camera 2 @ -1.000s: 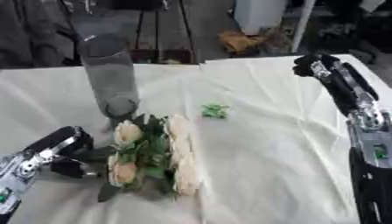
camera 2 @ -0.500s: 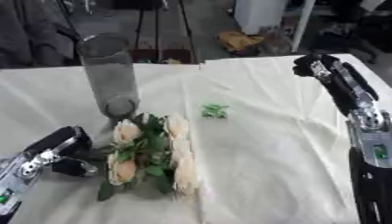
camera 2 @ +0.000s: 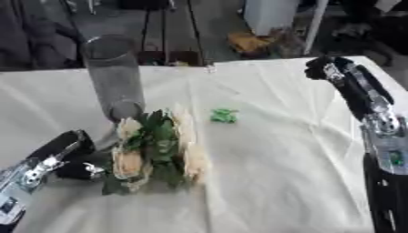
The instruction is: Arrange flowers into the vase.
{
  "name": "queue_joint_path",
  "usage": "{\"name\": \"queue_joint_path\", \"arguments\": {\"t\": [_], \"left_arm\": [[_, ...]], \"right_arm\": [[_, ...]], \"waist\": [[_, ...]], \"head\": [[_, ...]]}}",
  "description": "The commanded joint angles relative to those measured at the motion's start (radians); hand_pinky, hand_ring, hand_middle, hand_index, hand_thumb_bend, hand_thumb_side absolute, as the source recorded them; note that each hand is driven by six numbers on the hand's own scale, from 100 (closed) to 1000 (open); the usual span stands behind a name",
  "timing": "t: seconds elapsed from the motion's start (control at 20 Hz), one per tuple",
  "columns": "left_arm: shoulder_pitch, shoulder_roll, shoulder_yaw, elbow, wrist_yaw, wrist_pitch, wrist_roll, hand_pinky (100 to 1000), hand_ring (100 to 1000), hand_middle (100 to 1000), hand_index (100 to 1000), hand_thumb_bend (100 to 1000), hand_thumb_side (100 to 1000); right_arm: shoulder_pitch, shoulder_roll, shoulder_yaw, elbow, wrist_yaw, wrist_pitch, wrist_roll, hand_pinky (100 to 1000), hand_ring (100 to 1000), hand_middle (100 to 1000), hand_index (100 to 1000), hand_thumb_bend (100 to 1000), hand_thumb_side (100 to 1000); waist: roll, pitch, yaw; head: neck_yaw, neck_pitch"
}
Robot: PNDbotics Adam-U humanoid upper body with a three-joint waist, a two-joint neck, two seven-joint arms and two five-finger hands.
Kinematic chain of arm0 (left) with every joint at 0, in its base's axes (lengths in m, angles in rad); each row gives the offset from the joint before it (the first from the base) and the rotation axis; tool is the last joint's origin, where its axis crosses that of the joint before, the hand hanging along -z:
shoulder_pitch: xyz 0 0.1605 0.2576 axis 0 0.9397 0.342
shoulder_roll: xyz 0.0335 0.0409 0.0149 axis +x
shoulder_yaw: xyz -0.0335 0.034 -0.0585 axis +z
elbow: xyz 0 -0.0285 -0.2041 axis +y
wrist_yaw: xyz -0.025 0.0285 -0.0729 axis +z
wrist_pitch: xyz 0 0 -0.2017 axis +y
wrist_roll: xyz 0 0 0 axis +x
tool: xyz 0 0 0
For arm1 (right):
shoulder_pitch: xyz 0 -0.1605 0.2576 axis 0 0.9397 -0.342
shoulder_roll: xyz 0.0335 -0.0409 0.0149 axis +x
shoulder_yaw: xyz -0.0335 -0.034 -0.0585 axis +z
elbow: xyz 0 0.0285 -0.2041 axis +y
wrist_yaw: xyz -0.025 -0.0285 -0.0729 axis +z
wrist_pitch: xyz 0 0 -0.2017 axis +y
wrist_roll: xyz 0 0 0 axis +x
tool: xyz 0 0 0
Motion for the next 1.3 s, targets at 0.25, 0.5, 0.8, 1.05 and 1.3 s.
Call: {"name": "queue_joint_path", "arguments": {"t": [0.25,0.5,0.8,1.05,1.3], "left_arm": [[0.005,-0.003,0.003,-0.062,0.067,0.002,0.004,100,100,100,100,880,795],[-0.001,0.022,0.021,-0.151,0.123,0.004,-0.069,100,100,100,100,934,780],[-0.005,0.064,0.057,-0.296,0.212,0.028,-0.112,100,100,100,100,890,758],[-0.015,0.101,0.089,-0.402,0.291,0.076,-0.104,100,100,100,100,868,747],[-0.021,0.113,0.110,-0.450,0.352,0.112,-0.075,100,100,100,100,866,740]], "right_arm": [[-0.018,-0.011,-0.006,-0.017,0.001,-0.001,0.000,794,753,536,719,100,825],[-0.018,-0.012,-0.007,-0.018,0.002,0.000,-0.001,794,753,536,719,100,826],[-0.016,-0.012,-0.008,-0.019,0.002,0.001,-0.003,794,753,536,719,100,827],[-0.017,-0.013,-0.009,-0.019,0.004,0.002,-0.003,794,753,536,720,100,825],[-0.018,-0.013,-0.009,-0.019,0.004,0.001,-0.004,794,753,536,720,100,825]], "waist": [[-0.003,-0.004,-0.001],[-0.002,-0.005,0.000],[-0.001,-0.007,0.001],[-0.001,-0.008,0.002],[-0.003,-0.008,0.004]], "head": [[0.000,-0.001],[-0.002,-0.002],[-0.007,-0.005],[-0.008,-0.010],[-0.008,-0.017]]}}
